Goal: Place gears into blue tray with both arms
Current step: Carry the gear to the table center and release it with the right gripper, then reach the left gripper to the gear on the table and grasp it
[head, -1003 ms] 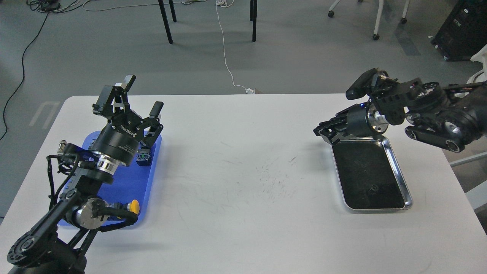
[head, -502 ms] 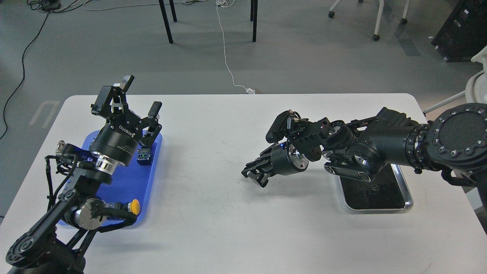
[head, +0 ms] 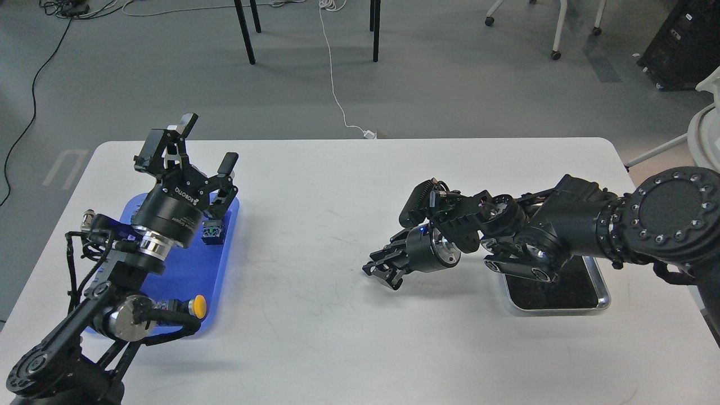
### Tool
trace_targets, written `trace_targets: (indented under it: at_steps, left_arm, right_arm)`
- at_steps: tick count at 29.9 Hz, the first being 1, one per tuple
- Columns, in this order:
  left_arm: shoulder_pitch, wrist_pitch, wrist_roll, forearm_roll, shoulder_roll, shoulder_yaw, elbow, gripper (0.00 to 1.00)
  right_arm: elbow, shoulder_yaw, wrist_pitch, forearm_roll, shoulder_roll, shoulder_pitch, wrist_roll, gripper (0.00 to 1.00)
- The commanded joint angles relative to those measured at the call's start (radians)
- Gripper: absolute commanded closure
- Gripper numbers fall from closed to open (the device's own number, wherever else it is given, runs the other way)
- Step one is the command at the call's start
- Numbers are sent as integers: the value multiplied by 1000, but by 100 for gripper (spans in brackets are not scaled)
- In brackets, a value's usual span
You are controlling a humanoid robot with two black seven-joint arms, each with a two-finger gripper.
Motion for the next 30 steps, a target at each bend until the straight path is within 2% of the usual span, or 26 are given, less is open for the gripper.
trace_targets:
  at_steps: [1,3,6,10,15,18,21,25,30]
  left_arm:
    - [0,0,-2,30,11,1,0,1]
    - [0,-1,-2,33,22,1,0,1]
    - [-7,0,-14,39,47,4,0,1]
    - [-24,-3,-44,180,77,34,-5,1]
    - [-108,-24,-78,350,126,138,-14,1]
    - [-200,-26,-104,526,160,255,-29,1]
    - [-332,-27,-130,730,183,413,-28,1]
    - [-542,-30,-130,938,186,644,4,1]
    - [-760,-30,-130,1247,145,885,164,1]
  right_arm:
    - [10,18,-41,57,-3,4,0,6]
    - [26,47,-48,91,-37,9,0,5]
    - [56,136,-47,120,-147,12,0,3]
    - [87,342,-50,186,-297,-63,0,3]
    - [86,842,-39,369,-382,-380,0,3]
    - [98,1128,-21,413,-387,-566,0,3]
    - [122,1320,45,493,-387,-701,0,3]
    - [181,1464,146,749,-399,-802,0,2]
    - [182,1504,229,991,-457,-828,0,2]
